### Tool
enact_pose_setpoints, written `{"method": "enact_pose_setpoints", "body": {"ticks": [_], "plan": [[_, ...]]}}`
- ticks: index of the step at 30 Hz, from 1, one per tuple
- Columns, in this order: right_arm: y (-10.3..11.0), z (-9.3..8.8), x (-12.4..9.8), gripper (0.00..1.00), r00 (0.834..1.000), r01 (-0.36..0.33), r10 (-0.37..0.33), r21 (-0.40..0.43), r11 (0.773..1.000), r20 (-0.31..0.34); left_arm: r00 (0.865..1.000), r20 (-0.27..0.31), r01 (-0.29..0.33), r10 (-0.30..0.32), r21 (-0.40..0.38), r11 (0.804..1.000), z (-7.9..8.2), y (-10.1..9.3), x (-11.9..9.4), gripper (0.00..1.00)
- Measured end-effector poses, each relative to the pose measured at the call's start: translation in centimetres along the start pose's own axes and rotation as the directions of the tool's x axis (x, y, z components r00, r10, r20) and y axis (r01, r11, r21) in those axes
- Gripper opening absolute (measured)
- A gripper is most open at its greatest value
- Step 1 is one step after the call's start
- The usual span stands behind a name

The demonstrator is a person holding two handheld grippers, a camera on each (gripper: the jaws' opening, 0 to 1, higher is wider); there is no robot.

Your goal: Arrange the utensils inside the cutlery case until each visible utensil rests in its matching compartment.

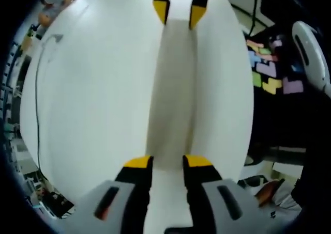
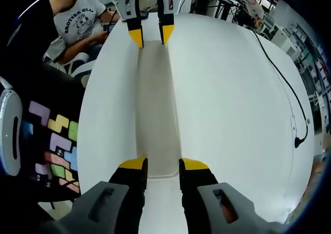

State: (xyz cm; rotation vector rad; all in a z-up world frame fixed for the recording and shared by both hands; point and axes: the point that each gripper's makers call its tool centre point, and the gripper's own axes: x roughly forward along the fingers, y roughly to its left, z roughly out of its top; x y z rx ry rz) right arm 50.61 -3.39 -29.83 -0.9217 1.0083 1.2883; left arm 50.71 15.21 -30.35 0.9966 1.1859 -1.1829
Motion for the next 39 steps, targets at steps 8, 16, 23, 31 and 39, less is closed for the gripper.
{"method": "enact_pose_setpoints", "body": {"ticks": [8, 16, 23, 31, 39], "plan": [[0.0, 0.1, 0.1, 0.24, 0.999, 0.002, -0.002, -0.014, 1.0, -0.044, 1.0, 0.005, -0.002, 0.002, 0.004, 1.0, 0.1, 0.2, 0.0, 0.25], [-0.3, -0.1, 0.3, 0.25, 0.998, 0.007, -0.007, -0.005, 1.0, -0.058, 1.0, -0.011, 0.0, 0.0, -0.002, 1.0, 0.1, 0.4, -0.1, 0.25], [-0.6, 0.0, 0.4, 0.25, 0.996, 0.013, -0.012, 0.002, 1.0, -0.088, 0.998, -0.066, -0.004, 0.005, 0.002, 1.0, 0.2, 0.4, -0.1, 0.26], [-0.6, 0.0, 0.7, 0.25, 0.993, 0.015, -0.015, 0.005, 1.0, -0.121, 0.999, -0.035, 0.002, -0.002, 0.003, 1.0, 0.1, 0.4, -0.1, 0.26], [-1.2, 0.0, 0.6, 0.25, 0.991, 0.011, -0.011, -0.004, 1.0, -0.13, 0.999, -0.038, 0.006, -0.006, 0.001, 1.0, 0.1, 0.5, 0.0, 0.26]]}}
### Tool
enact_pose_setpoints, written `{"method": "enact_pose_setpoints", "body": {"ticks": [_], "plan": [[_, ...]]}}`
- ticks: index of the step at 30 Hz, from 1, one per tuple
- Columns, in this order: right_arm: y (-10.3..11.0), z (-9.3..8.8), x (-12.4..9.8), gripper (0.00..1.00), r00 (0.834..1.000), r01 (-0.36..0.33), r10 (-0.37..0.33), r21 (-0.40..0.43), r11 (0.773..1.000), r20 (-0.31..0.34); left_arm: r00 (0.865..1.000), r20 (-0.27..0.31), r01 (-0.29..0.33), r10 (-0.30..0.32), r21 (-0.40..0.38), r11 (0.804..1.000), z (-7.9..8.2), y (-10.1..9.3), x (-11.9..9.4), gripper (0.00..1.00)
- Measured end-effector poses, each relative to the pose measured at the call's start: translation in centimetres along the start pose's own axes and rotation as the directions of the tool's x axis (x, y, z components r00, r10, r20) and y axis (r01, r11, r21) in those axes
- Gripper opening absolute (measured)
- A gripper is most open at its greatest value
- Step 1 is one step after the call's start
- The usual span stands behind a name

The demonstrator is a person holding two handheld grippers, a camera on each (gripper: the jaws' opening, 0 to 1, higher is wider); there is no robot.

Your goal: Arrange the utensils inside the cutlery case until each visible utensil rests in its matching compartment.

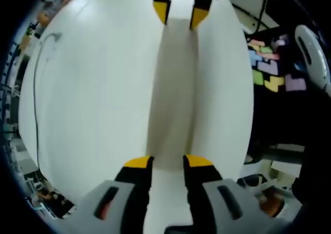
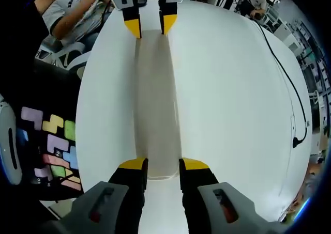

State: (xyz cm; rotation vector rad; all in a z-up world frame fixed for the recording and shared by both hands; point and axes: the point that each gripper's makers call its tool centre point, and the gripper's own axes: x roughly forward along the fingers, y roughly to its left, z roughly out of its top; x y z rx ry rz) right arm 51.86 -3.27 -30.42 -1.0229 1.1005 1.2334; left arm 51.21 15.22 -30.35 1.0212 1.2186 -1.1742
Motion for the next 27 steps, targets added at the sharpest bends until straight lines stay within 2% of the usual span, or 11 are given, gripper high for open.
{"method": "enact_pose_setpoints", "body": {"ticks": [3, 9, 13, 15, 19, 20, 22, 24, 25, 27], "plan": [[-0.2, 0.0, -0.1, 0.24, 0.999, -0.002, 0.002, 0.008, 1.0, 0.036, 1.0, 0.021, -0.011, 0.012, -0.001, 1.0, -0.1, 0.0, 0.0, 0.26], [-0.3, 0.0, -0.1, 0.24, 0.996, 0.004, -0.004, 0.007, 1.0, 0.09, 0.994, 0.109, -0.023, 0.023, -0.002, 1.0, -0.2, -0.1, -0.2, 0.25], [-0.7, 0.0, -0.3, 0.28, 0.993, 0.019, -0.021, 0.021, 1.0, 0.12, 0.992, 0.127, -0.021, 0.02, -0.001, 1.0, -0.1, 0.0, -0.2, 0.25], [-0.7, -0.1, -0.6, 0.31, 0.991, 0.023, -0.024, 0.011, 1.0, 0.133, 0.994, 0.106, -0.018, 0.02, -0.014, 1.0, -0.3, 0.0, -0.3, 0.28], [-0.9, 0.8, -1.8, 0.36, 0.98, 0.043, -0.038, -0.02, 0.999, 0.198, 0.985, 0.17, -0.045, 0.042, 0.017, 0.999, 0.7, 0.5, -2.0, 0.37], [-0.9, 1.0, -2.0, 0.41, 0.977, 0.046, -0.039, -0.027, 0.999, 0.211, 0.983, 0.178, -0.043, 0.039, 0.023, 0.999, 0.9, 0.3, -2.1, 0.39], [-0.9, 1.6, -2.1, 0.46, 0.967, 0.054, -0.04, -0.048, 0.997, 0.253, 0.983, 0.18, -0.035, 0.025, 0.05, 0.998, 1.3, -0.3, -1.8, 0.44], [-0.1, 2.2, -1.8, 0.5, 0.96, 0.027, -0.012, -0.051, 0.998, 0.281, 0.984, 0.18, -0.032, 0.021, 0.061, 0.998, 1.5, -0.5, -1.2, 0.47], [0.2, 2.3, -1.6, 0.51, 0.957, 0.017, -0.001, -0.052, 0.998, 0.291, 0.984, 0.177, -0.033, 0.021, 0.066, 0.997, 1.6, -0.7, -0.9, 0.52], [0.5, 2.4, -1.3, 0.54, 0.957, 0.014, 0.004, -0.059, 0.998, 0.288, 0.985, 0.171, -0.019, 0.006, 0.075, 0.997, 1.7, -1.0, -0.2, 0.54]]}}
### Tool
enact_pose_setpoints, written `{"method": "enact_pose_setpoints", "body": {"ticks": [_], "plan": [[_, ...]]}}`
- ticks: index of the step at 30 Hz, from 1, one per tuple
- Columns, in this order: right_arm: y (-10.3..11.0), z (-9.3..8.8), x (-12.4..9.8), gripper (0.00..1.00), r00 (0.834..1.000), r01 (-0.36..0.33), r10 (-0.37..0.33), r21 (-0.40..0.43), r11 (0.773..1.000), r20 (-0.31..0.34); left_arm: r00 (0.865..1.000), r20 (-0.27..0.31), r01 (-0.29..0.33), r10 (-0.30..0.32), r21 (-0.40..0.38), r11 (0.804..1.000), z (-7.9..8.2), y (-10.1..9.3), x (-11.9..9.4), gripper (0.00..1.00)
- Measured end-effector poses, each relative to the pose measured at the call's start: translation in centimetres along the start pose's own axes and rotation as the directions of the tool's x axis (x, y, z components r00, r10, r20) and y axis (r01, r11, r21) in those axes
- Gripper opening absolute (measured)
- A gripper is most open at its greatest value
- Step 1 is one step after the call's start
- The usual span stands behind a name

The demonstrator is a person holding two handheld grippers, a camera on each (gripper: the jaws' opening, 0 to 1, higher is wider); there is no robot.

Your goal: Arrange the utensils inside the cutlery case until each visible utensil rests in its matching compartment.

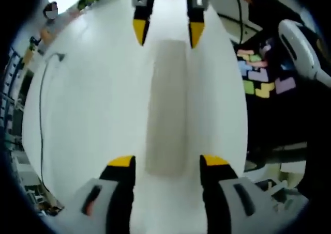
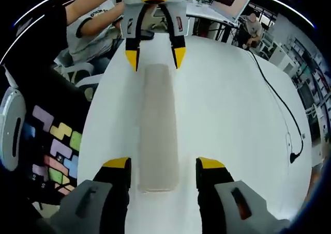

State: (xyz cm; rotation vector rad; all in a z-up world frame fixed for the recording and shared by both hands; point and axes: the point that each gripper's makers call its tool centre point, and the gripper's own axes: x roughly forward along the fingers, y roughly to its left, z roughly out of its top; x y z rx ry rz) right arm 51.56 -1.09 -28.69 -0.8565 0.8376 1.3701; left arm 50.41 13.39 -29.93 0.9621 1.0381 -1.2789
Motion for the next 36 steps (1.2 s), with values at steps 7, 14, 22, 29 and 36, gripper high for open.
{"method": "enact_pose_setpoints", "body": {"ticks": [7, 14, 22, 29, 36], "plan": [[0.1, -0.5, 1.8, 0.56, 0.998, 0.01, -0.012, -0.026, 1.0, -0.057, 1.0, -0.019, 0.013, -0.013, 0.028, 1.0, -0.4, -0.7, 2.0, 0.56], [0.0, -0.9, 2.9, 0.55, 0.998, -0.012, 0.011, -0.011, 1.0, -0.07, 1.0, -0.023, 0.015, -0.014, 0.019, 1.0, -0.6, -0.3, 2.5, 0.51], [0.3, -1.1, 3.5, 0.53, 0.996, -0.036, 0.036, -0.004, 0.999, -0.079, 1.0, -0.018, 0.01, -0.009, 0.006, 1.0, -0.6, 0.0, 2.9, 0.46], [0.9, -1.3, 4.1, 0.48, 0.994, -0.056, 0.056, -0.004, 0.998, -0.093, 1.0, -0.007, 0.001, -0.001, 0.01, 1.0, -0.5, 0.3, 2.9, 0.45], [0.9, -1.4, 4.1, 0.44, 0.994, -0.032, 0.03, -0.026, 0.999, -0.101, 1.0, -0.014, -0.013, 0.013, -0.028, 1.0, -0.3, 0.4, 2.9, 0.45]]}}
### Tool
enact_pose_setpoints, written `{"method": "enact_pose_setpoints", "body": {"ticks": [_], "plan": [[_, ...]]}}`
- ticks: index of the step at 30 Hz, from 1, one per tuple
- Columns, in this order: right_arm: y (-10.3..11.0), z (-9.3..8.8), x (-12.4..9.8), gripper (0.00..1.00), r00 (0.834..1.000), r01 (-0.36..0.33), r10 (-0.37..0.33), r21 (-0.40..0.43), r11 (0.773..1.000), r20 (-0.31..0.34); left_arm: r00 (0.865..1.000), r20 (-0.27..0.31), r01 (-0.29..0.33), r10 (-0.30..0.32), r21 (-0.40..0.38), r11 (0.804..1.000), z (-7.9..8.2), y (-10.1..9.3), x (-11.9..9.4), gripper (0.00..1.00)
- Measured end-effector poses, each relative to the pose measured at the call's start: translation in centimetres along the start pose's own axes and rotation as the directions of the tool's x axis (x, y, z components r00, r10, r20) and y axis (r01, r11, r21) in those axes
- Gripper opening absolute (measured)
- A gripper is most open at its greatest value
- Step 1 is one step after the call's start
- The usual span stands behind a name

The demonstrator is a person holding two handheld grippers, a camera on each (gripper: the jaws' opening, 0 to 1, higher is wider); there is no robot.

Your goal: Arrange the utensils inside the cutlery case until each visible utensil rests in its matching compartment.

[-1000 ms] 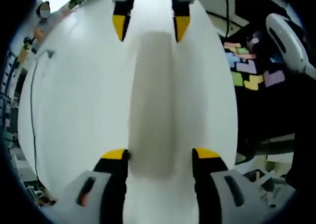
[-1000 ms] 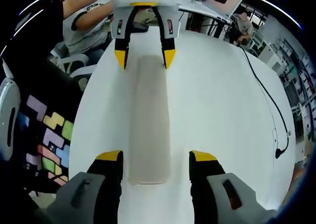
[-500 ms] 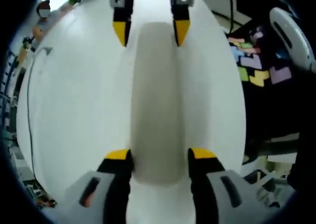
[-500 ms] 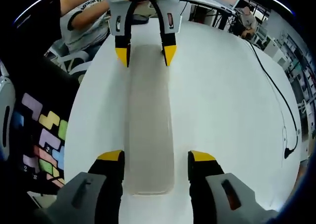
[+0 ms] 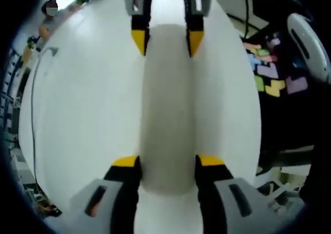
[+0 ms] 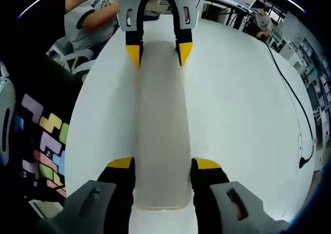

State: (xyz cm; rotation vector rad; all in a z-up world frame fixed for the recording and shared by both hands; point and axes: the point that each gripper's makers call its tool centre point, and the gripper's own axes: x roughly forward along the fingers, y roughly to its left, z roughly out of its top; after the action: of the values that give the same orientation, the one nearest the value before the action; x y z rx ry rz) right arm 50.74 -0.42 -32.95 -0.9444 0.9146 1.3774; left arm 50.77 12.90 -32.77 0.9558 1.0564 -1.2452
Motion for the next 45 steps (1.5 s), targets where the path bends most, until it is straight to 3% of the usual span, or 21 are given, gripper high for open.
{"method": "enact_pose_setpoints", "body": {"ticks": [10, 16, 23, 28, 34, 45], "plan": [[-0.1, 0.2, 0.0, 0.43, 1.0, 0.01, -0.01, 0.009, 1.0, 0.023, 1.0, -0.007, -0.005, 0.005, -0.009, 1.0, 0.1, 0.0, 0.0, 0.44], [-0.2, 0.3, -0.1, 0.43, 0.997, 0.019, -0.019, 0.0, 1.0, 0.081, 0.999, 0.04, -0.002, 0.002, 0.004, 1.0, 0.1, 0.1, -0.1, 0.44], [-0.2, 0.4, -0.2, 0.42, 0.99, 0.018, -0.018, 0.0, 1.0, 0.14, 0.998, 0.057, -0.005, 0.005, 0.003, 1.0, 0.3, 0.0, -0.1, 0.43], [-0.7, 0.2, -1.3, 0.42, 0.988, 0.046, -0.044, -0.009, 0.999, 0.146, 0.997, 0.077, -0.023, 0.023, 0.006, 1.0, 1.4, 0.4, -1.1, 0.44], [-2.1, -0.2, -4.2, 0.42, 0.98, 0.116, -0.113, -0.008, 0.993, 0.164, 0.993, 0.092, -0.072, 0.069, 0.035, 0.997, 3.3, 1.9, -2.3, 0.44], [-4.9, -2.6, -7.1, 0.43, 0.969, 0.177, -0.179, 0.024, 0.984, 0.17, 0.988, 0.123, -0.102, 0.09, 0.097, 0.99, 7.7, 5.3, -3.3, 0.44]]}}
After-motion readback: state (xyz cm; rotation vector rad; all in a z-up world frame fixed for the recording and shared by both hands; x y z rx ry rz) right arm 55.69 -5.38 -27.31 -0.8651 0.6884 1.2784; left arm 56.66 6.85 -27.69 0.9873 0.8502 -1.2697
